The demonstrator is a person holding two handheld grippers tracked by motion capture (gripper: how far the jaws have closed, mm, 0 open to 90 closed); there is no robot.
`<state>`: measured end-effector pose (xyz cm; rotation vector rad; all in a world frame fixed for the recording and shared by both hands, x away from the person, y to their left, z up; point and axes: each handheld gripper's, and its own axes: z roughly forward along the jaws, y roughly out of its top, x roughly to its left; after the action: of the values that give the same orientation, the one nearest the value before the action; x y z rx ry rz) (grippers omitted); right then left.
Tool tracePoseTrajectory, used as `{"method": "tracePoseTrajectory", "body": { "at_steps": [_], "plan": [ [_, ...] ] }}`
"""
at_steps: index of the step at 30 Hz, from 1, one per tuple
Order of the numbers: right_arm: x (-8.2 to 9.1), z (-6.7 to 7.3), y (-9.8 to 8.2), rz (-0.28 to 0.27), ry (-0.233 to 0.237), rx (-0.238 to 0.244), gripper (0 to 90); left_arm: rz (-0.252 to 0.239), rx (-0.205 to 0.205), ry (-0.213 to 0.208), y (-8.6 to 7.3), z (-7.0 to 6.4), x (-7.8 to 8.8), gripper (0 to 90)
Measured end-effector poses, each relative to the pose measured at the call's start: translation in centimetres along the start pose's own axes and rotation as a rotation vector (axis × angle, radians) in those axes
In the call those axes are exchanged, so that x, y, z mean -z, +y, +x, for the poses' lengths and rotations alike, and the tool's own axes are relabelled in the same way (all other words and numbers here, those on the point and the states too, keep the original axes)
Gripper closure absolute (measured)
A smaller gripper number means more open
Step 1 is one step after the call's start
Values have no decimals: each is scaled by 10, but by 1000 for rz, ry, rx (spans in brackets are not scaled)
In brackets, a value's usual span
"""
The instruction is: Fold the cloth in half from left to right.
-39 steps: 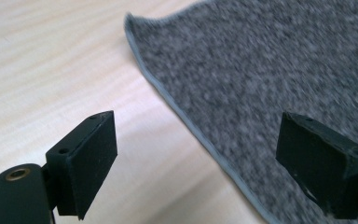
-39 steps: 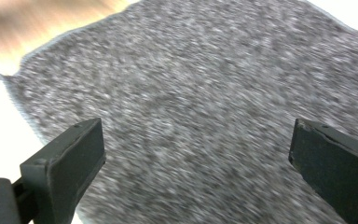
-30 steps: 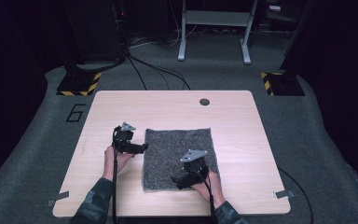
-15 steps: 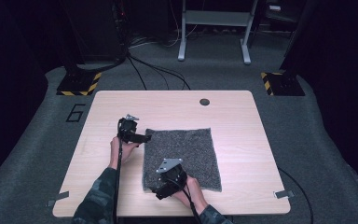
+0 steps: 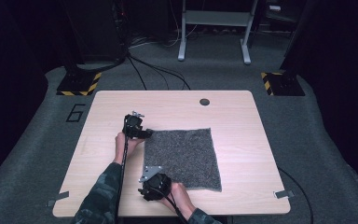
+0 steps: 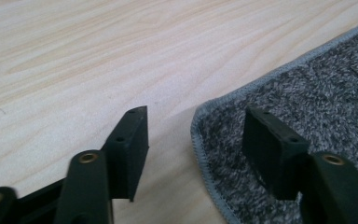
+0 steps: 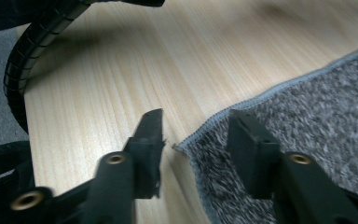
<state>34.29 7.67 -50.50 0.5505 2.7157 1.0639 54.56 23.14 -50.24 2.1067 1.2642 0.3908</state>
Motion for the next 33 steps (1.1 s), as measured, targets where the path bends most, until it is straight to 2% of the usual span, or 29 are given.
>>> {"method": "tracePoseTrajectory", "body": {
  "at_steps": [4,7,11,13,16,17,18,20,21,22,23,24,26,33],
  "plan": [
    [-4,1,-1,-11,-12,11,647,-2,6,9,0,1,-4,496],
    [-5,2,0,-4,-24,21,694,-7,-5,-13,-1,2,-5,615],
    [-6,2,-1,9,-32,15,749,5,-32,-21,0,0,-6,694],
    [-7,2,-2,1,-42,20,781,1,-32,-9,0,-2,-8,741],
    [-7,2,-3,10,-35,14,828,4,-24,-10,0,-2,-9,802],
    [-9,3,-3,3,-47,14,839,1,-20,-11,-1,-2,-9,828],
    [-8,2,-3,13,-34,16,847,2,-20,-10,-1,-2,-9,840],
    [-9,3,-4,-8,-50,13,861,2,-25,-3,-1,-1,-8,869],
    [-7,2,-3,4,-34,10,864,0,-15,-5,-1,-1,-8,872],
    [-6,2,-3,4,-33,8,866,-4,-17,-6,-1,-1,-8,874],
    [-6,2,-3,-21,-41,6,868,-5,-16,-5,-1,0,-8,877],
    [-4,2,-3,-6,-35,3,869,-10,-8,-1,-2,0,-8,878],
    [-2,1,-2,-11,-32,-1,870,-16,-1,2,-2,1,-8,880],
    [6,1,-2,-67,-20,-6,871,-26,-5,20,1,2,-2,882]
  ]
}}
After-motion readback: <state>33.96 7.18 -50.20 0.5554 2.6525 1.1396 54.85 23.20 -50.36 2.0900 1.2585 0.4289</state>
